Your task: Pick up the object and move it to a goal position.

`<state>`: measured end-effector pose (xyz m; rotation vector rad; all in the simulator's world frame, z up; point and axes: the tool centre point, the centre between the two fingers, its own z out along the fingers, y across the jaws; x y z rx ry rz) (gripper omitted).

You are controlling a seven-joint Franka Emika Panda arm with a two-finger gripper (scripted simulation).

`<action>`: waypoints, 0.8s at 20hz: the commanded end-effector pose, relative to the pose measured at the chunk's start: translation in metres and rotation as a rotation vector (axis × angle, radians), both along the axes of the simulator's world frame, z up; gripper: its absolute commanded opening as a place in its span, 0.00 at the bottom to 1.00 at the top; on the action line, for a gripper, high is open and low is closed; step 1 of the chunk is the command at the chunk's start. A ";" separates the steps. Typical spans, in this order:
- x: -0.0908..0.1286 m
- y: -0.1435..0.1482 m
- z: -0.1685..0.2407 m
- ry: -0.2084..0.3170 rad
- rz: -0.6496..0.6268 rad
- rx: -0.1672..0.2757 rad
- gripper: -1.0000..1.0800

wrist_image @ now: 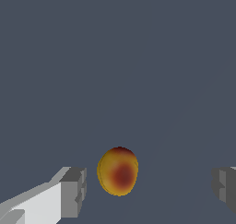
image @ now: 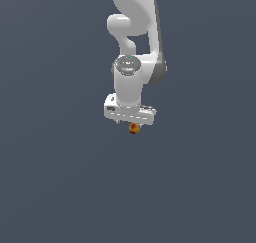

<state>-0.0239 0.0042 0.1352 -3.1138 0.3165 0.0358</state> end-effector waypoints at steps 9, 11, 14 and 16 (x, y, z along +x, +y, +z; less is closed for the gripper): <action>-0.026 0.031 -0.037 -0.013 -0.180 -0.012 0.96; -0.029 0.035 -0.041 -0.015 -0.203 -0.013 0.96; -0.034 0.039 -0.046 -0.017 -0.230 -0.015 0.96; -0.036 0.041 -0.049 -0.018 -0.243 -0.016 0.96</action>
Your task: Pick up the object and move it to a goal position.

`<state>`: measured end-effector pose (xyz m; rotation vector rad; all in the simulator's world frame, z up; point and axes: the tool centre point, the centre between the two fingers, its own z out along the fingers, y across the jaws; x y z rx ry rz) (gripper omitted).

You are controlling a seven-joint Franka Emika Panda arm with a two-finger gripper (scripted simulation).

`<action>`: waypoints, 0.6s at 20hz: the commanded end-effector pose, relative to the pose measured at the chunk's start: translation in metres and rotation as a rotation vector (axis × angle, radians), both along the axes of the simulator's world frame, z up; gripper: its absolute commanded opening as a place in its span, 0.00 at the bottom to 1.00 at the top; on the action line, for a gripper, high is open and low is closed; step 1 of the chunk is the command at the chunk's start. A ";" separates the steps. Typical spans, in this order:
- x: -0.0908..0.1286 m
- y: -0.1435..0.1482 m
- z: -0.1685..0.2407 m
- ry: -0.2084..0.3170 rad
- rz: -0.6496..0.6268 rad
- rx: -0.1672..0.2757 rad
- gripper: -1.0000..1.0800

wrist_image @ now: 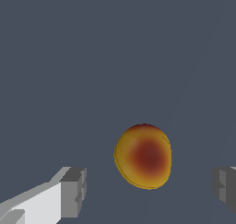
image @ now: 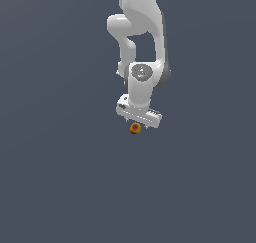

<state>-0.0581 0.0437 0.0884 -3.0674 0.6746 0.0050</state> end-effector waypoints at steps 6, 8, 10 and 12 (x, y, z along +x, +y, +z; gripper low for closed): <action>-0.004 0.003 -0.004 -0.002 -0.022 -0.001 0.96; -0.004 0.003 -0.005 -0.002 -0.022 -0.001 0.96; -0.004 0.003 -0.009 -0.002 -0.022 -0.001 0.96; -0.004 0.003 -0.016 -0.002 -0.023 -0.001 0.96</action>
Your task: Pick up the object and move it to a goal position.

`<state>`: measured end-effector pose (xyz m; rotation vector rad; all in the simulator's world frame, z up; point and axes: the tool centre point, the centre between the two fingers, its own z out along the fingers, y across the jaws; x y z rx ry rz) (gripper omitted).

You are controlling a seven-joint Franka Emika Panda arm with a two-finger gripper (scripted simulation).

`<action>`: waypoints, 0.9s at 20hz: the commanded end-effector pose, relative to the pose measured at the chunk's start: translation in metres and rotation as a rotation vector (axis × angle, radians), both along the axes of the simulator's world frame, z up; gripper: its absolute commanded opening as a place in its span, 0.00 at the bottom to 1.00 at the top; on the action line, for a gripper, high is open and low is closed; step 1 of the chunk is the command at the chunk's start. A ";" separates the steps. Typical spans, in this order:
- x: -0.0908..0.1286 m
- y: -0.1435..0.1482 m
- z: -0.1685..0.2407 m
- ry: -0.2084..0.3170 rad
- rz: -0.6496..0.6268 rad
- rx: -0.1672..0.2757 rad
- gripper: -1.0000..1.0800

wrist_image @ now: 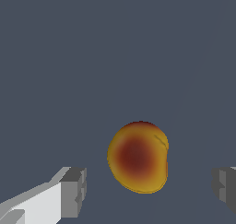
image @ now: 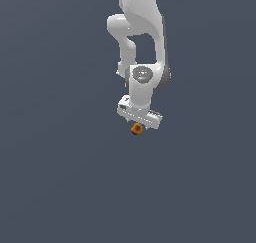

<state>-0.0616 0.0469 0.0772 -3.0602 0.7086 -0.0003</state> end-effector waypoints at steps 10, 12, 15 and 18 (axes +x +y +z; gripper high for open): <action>-0.001 0.000 -0.042 0.000 -0.003 0.000 0.96; -0.001 0.000 -0.043 0.000 -0.003 0.000 0.96; -0.001 0.000 -0.043 0.000 -0.003 0.000 0.00; -0.001 0.000 -0.043 0.000 -0.003 0.000 0.00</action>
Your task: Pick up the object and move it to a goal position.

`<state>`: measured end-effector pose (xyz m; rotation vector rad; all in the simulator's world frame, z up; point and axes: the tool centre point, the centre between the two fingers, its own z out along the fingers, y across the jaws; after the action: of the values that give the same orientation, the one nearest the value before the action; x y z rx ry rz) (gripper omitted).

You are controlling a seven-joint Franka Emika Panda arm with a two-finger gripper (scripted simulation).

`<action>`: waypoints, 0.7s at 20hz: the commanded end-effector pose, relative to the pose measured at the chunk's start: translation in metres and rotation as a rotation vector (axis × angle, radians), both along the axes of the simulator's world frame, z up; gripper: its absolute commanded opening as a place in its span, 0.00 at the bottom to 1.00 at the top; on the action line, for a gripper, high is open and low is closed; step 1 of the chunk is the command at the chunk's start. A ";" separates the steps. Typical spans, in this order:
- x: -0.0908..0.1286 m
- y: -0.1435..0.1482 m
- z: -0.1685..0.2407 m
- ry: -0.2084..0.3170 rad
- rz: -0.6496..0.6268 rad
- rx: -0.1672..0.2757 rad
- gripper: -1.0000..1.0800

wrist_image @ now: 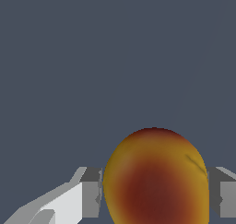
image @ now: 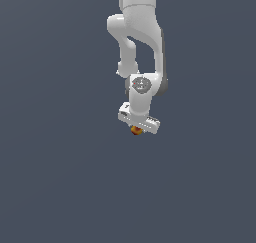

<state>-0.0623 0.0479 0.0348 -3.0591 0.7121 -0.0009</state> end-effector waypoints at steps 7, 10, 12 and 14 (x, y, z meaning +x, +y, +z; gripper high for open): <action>0.000 0.000 0.001 0.000 0.000 0.000 0.00; -0.002 0.004 0.005 0.000 0.000 0.000 0.00; -0.004 0.007 0.010 0.000 0.000 0.000 0.00; -0.007 0.012 0.017 0.000 0.000 0.000 0.00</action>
<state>-0.0679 0.0561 0.0466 -3.0595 0.7137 0.0016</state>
